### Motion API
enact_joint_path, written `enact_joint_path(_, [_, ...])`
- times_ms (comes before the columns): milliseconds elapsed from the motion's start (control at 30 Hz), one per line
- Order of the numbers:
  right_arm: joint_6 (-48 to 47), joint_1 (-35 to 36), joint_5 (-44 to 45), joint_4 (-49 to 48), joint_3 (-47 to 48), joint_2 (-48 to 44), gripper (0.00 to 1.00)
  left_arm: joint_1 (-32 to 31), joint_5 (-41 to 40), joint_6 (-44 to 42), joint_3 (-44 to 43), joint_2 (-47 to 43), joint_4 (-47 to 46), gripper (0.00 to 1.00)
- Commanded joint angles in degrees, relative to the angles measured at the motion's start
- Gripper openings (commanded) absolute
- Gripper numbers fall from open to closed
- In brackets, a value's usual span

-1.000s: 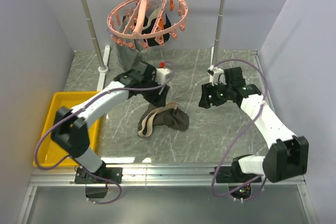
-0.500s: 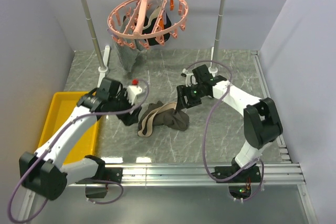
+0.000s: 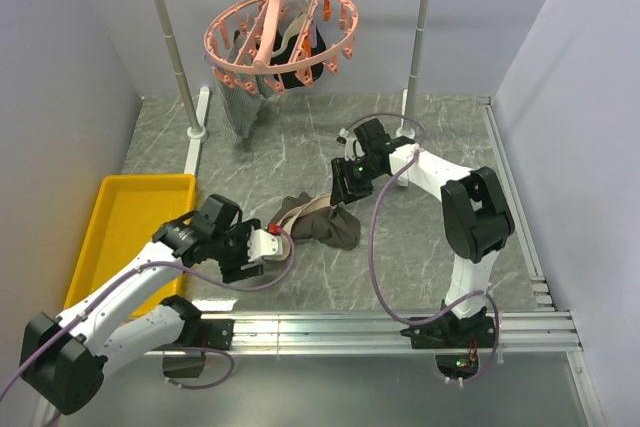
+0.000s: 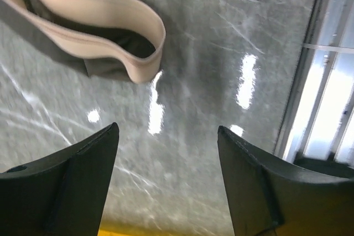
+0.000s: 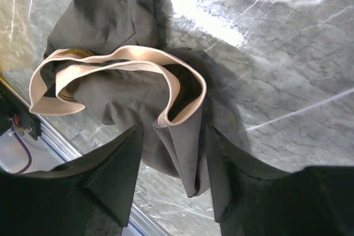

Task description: Clip the underwear to the hanger

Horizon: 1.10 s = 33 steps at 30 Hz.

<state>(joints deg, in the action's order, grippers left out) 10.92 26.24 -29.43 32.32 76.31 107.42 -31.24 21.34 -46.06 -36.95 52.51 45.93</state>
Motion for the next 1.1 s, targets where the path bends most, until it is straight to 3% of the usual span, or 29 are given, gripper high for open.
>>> enact_joint_path(0, [0.24, 0.66, -0.28, 0.2, 2.96, 0.86, 0.53, -1.1, 0.54, -4.65, 0.12, 3.54, -7.77, 0.77])
enact_joint_path(367, [-0.02, 0.66, -0.1, 1.52, 5.86, 4.99, 0.41, -4.08, 1.59, -6.49, -0.23, 11.38, -16.31, 0.71])
enact_joint_path(567, [0.07, 0.66, -1.07, 1.61, 6.57, 5.7, 0.19, -7.07, 2.48, -6.15, 0.47, 13.67, -17.89, 0.63])
enact_joint_path(667, [-0.19, 0.66, -1.86, 1.7, 6.13, 5.0, 0.0, -7.34, 1.95, -4.75, 1.09, 15.33, -19.47, 0.53])
enact_joint_path(800, [-1.77, 0.48, -2.47, 2.4, 5.34, 2.81, 0.0, -7.17, 0.37, -2.11, -0.22, 15.61, -20.62, 0.2])
enact_joint_path(900, [-3.35, -0.66, -3.35, 2.58, 3.41, -0.62, 0.0, -5.24, 1.85, 0.27, -2.94, 13.77, -18.69, 0.05])
enact_joint_path(1067, [-8.8, -3.03, -3.35, 5.56, 2.35, -7.46, 0.0, 5.56, 7.21, 4.04, -9.71, 11.21, -13.42, 0.01])
